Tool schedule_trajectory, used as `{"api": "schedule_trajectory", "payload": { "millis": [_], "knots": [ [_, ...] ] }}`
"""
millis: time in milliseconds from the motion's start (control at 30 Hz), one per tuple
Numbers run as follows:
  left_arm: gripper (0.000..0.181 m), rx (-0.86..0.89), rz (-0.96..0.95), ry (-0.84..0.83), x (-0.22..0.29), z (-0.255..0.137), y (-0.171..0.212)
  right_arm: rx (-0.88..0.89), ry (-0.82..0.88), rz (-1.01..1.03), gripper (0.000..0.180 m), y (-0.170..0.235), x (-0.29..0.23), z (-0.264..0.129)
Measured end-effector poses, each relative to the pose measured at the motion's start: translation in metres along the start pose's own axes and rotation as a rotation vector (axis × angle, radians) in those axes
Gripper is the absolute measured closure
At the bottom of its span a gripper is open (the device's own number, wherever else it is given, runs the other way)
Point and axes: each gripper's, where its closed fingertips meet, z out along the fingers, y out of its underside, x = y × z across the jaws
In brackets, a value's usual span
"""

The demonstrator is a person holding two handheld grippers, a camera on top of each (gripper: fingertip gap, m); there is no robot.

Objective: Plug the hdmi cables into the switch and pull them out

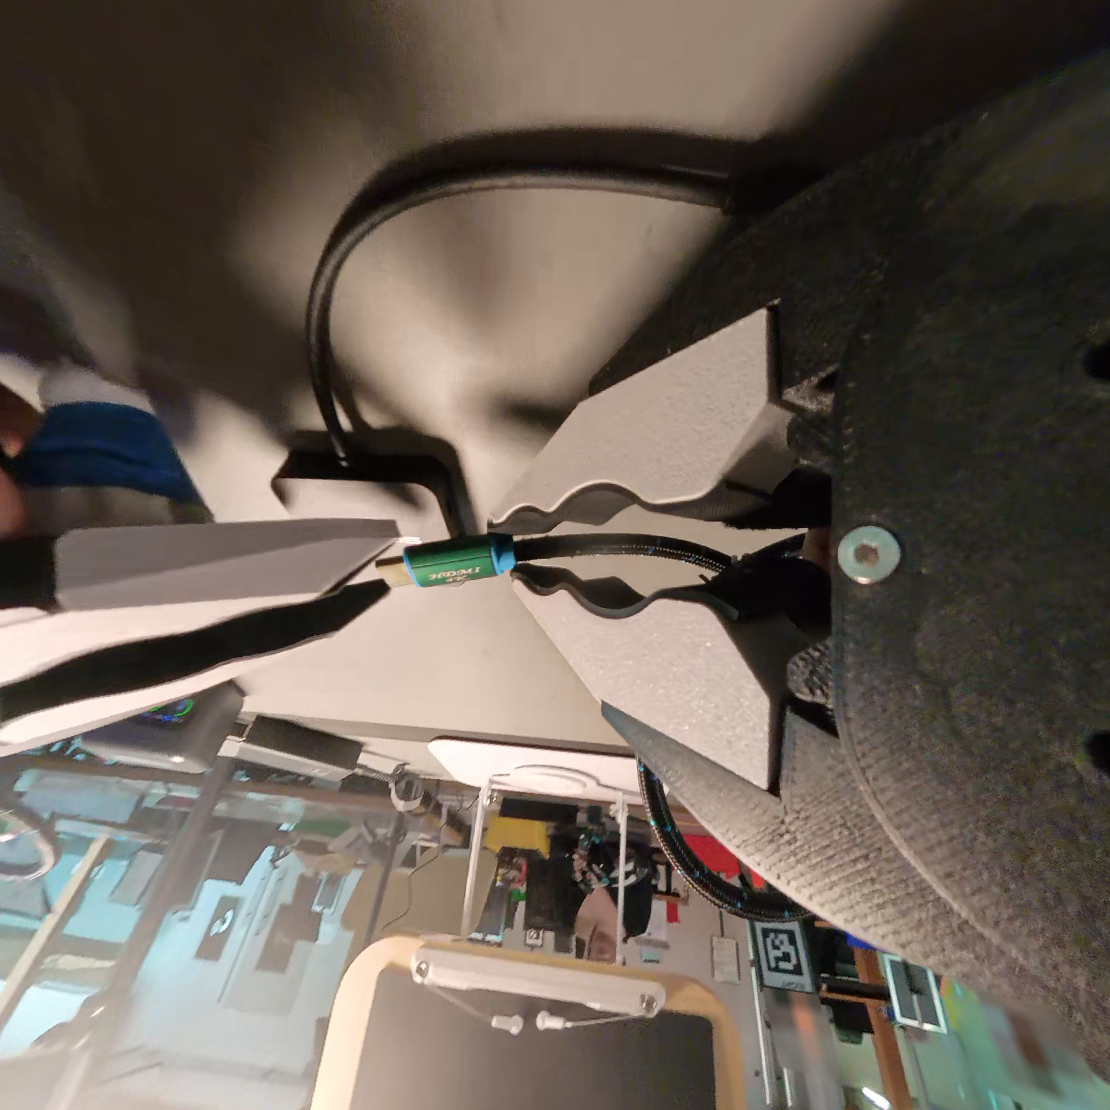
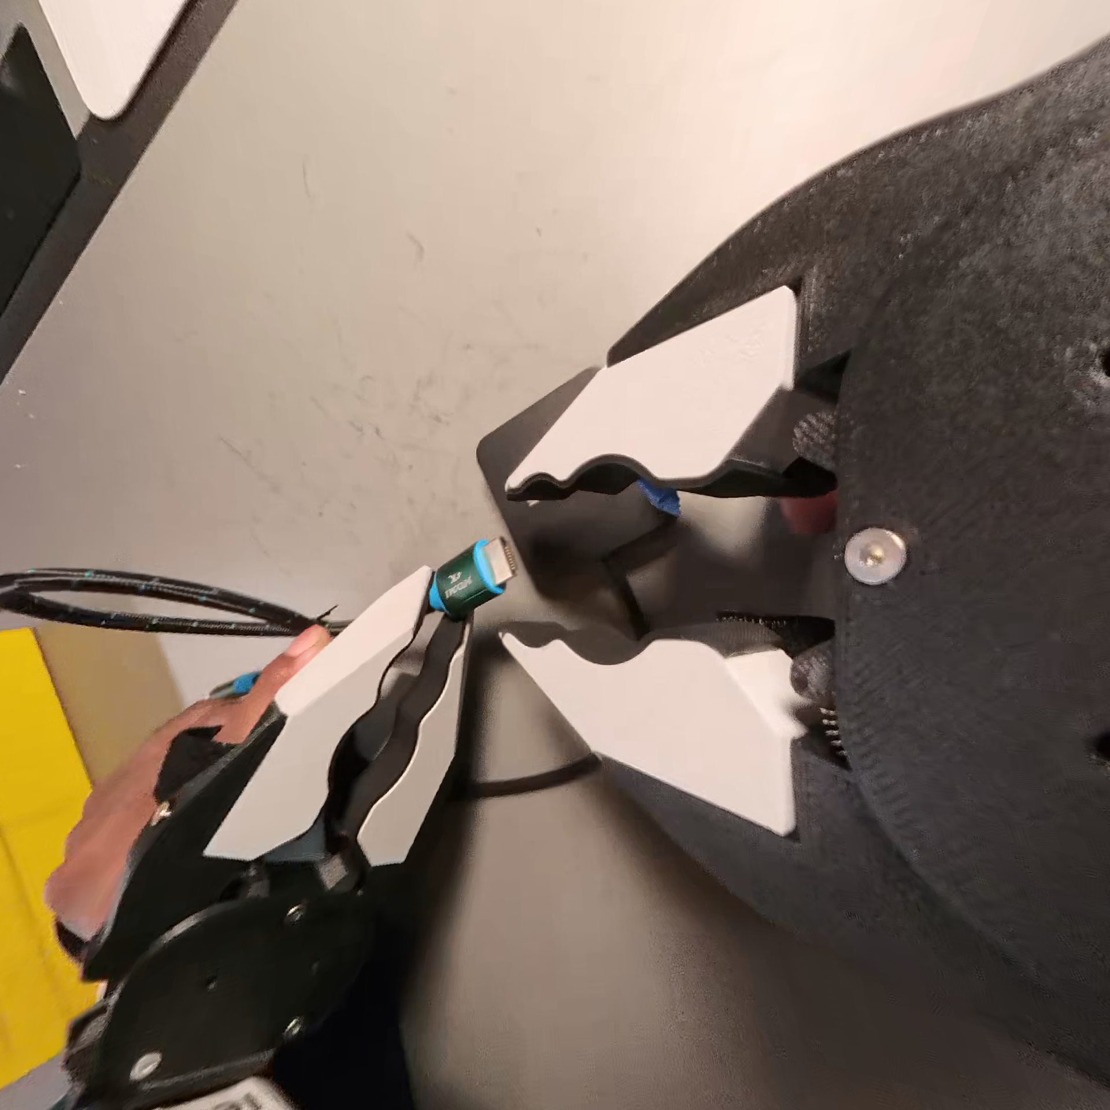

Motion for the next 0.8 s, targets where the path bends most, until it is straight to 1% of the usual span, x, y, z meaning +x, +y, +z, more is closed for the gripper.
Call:
{"api": "schedule_trajectory", "payload": {
  "millis": [33, 133, 200, 233, 300, 400, 467, 567, 633, 700, 800],
  "knots": [
    [0.169, 0.014, 0.01, -0.009, -0.001, -0.001, -0.003, -0.002, -0.026, 0.02, 0.137, -0.001, -0.004, 0.002],
    [0.169, 0.056, 0.06, -0.001, 0.003, -0.004, -0.011, -0.011, -0.08, 0.059, 0.14, 0.0, -0.014, 0.007],
    [0.169, 0.074, 0.087, 0.02, 0.009, -0.004, -0.015, -0.016, -0.092, 0.072, 0.157, 0.001, -0.017, 0.01],
    [0.169, 0.066, 0.087, 0.028, 0.011, -0.003, -0.013, -0.025, -0.089, 0.067, 0.157, 0.003, -0.016, 0.011],
    [0.168, 0.062, 0.055, 0.039, 0.014, -0.002, -0.011, -0.029, -0.078, 0.031, 0.159, 0.005, -0.016, 0.012],
    [0.166, 0.079, -0.065, 0.045, 0.01, -0.001, -0.01, 0.003, -0.044, -0.006, 0.161, 0.0, -0.013, 0.011],
    [0.162, 0.09, -0.199, 0.101, 0.01, -0.003, -0.009, 0.007, -0.014, -0.035, 0.163, -0.001, -0.009, 0.011],
    [0.15, 0.101, -0.532, 0.293, 0.016, -0.01, -0.012, 0.014, -0.015, -0.03, 0.167, 0.0, -0.009, 0.012],
    [0.159, 0.138, -0.744, 0.375, 0.01, -0.017, -0.02, 0.013, -0.002, -0.021, 0.167, 0.0, -0.007, 0.013],
    [0.163, 0.146, -0.937, 0.476, 0.009, -0.022, -0.025, 0.009, 0.007, 0.009, 0.168, 0.0, -0.005, 0.012],
    [0.163, 0.043, -1.258, 0.637, 0.021, -0.024, -0.02, 0.013, 0.014, 0.075, 0.173, 0.0, -0.001, 0.012]
  ]
}}
